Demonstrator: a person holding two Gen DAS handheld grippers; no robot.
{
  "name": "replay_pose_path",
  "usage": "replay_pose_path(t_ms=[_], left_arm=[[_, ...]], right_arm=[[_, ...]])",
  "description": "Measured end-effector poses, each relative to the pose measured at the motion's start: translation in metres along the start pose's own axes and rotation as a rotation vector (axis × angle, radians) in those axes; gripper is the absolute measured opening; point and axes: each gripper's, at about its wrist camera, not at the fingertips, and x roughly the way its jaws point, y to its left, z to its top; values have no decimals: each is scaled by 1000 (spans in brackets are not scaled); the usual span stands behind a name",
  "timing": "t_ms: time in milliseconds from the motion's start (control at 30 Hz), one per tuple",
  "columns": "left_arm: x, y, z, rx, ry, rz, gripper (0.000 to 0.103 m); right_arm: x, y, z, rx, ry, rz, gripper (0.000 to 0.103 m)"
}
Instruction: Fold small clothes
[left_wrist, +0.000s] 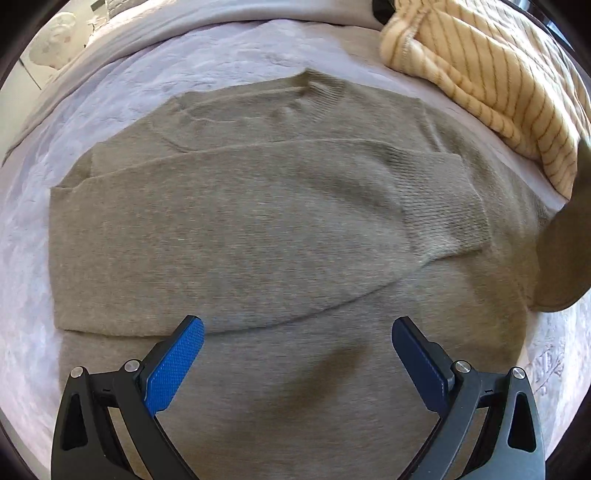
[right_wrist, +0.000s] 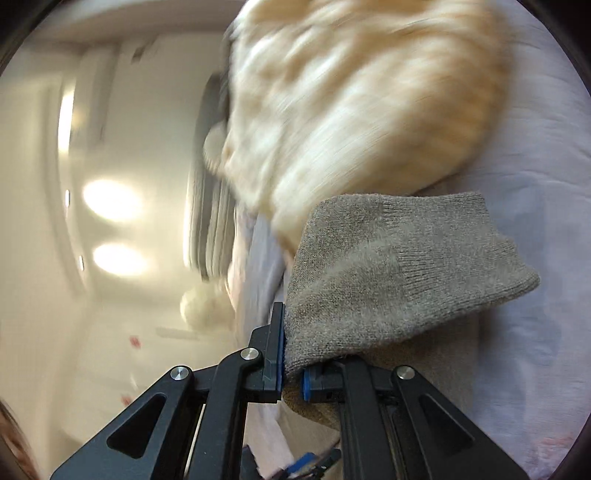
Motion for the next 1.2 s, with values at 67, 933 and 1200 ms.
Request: replay_pose_path(t_ms=[67,933,1200], left_arm=[[-3,9,0,4,-18,7,102],[-8,233,-28,-231,-126,-57,102],[-22,260,-35,-346,-159,-352,102]], right_arm=[[26,23,-8,-91,55,-20,8],[181,13,-130,-185,377,-350,56],[223,81,-173,-627,467,-371,8]])
